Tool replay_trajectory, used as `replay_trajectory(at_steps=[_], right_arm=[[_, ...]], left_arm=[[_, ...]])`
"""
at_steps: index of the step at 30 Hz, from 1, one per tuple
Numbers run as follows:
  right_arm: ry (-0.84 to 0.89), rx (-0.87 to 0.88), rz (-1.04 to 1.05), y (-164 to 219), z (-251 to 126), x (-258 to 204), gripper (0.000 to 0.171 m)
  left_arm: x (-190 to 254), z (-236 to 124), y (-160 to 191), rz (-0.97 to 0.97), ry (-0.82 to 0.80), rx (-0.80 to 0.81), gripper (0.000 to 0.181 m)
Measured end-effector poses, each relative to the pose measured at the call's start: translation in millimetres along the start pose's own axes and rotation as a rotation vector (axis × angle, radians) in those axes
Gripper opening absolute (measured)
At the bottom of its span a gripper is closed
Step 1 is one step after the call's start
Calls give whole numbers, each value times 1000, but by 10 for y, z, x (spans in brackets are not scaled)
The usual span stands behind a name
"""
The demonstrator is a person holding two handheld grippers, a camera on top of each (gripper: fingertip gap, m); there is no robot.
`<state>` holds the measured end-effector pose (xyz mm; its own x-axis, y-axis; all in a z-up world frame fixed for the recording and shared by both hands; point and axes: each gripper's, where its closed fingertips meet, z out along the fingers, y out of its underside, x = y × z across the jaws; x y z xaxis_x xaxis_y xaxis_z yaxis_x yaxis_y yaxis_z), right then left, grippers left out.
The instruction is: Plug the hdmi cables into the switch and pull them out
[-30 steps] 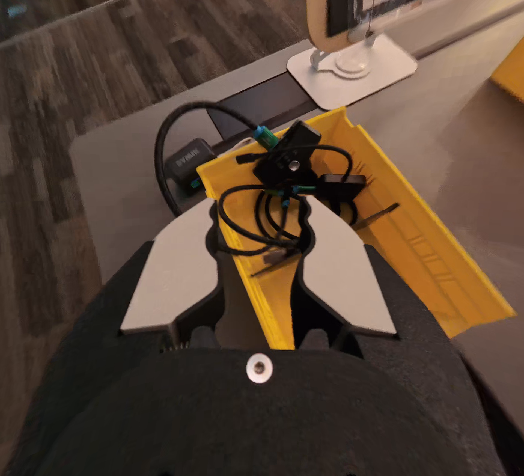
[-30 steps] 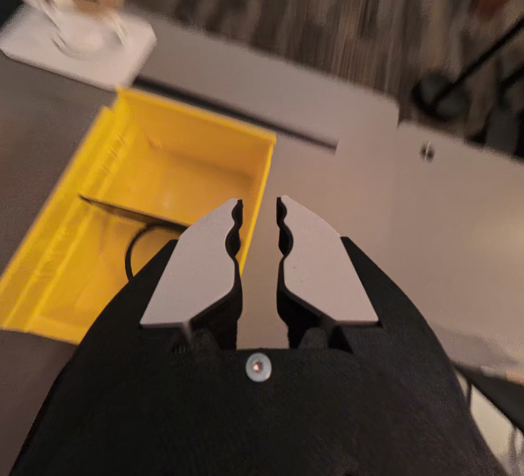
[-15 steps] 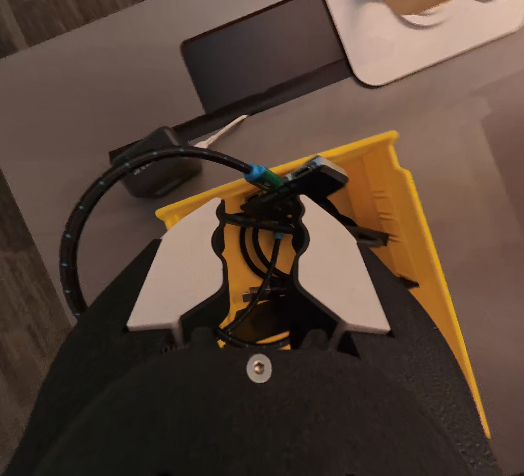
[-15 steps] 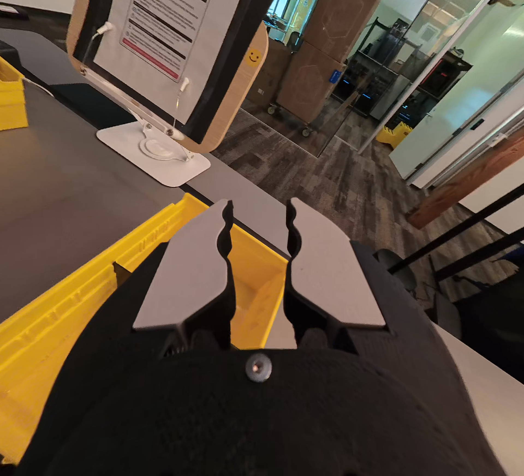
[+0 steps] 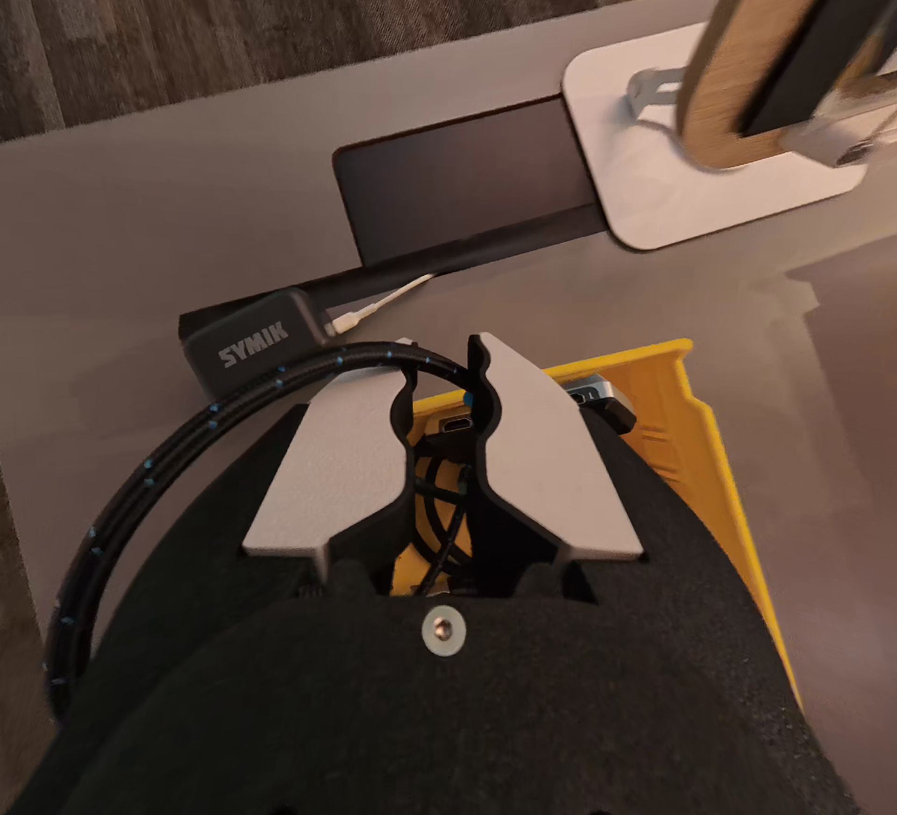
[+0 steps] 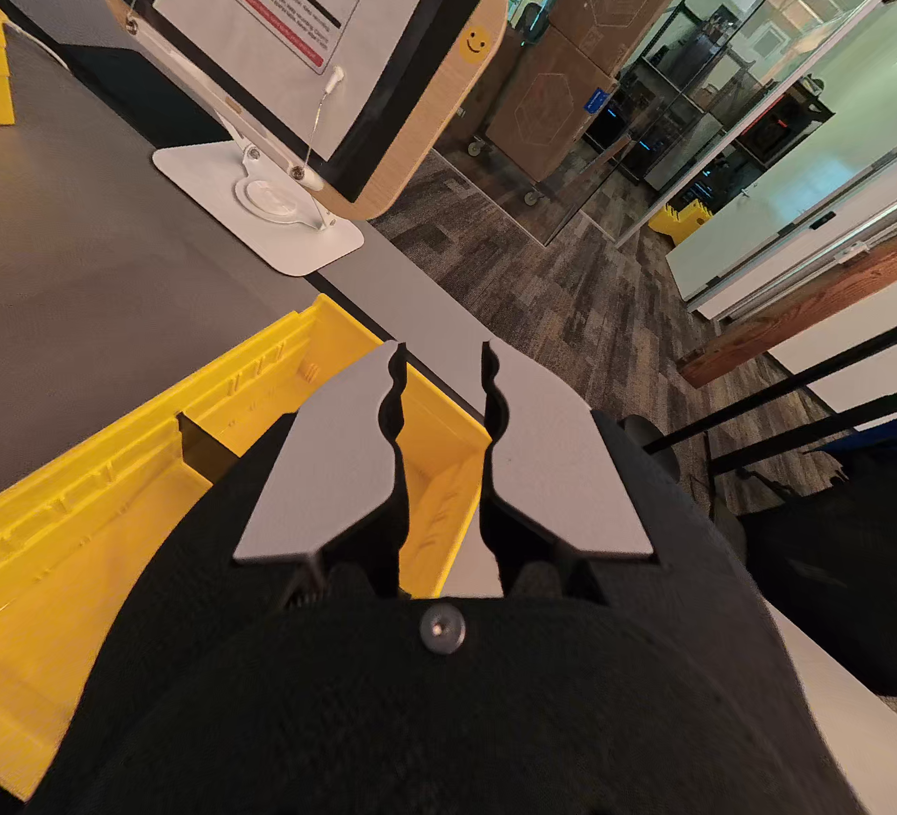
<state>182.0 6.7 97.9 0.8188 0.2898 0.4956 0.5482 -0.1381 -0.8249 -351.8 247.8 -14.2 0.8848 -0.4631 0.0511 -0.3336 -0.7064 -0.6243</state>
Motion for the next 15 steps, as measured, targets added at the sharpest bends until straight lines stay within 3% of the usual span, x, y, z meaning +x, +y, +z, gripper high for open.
replay_trajectory(at_steps=[15], right_arm=[[-74, 4, -106, -180, 155, -391, 28]], left_arm=[[701, -1243, -532, 204, -31, 214, 8]])
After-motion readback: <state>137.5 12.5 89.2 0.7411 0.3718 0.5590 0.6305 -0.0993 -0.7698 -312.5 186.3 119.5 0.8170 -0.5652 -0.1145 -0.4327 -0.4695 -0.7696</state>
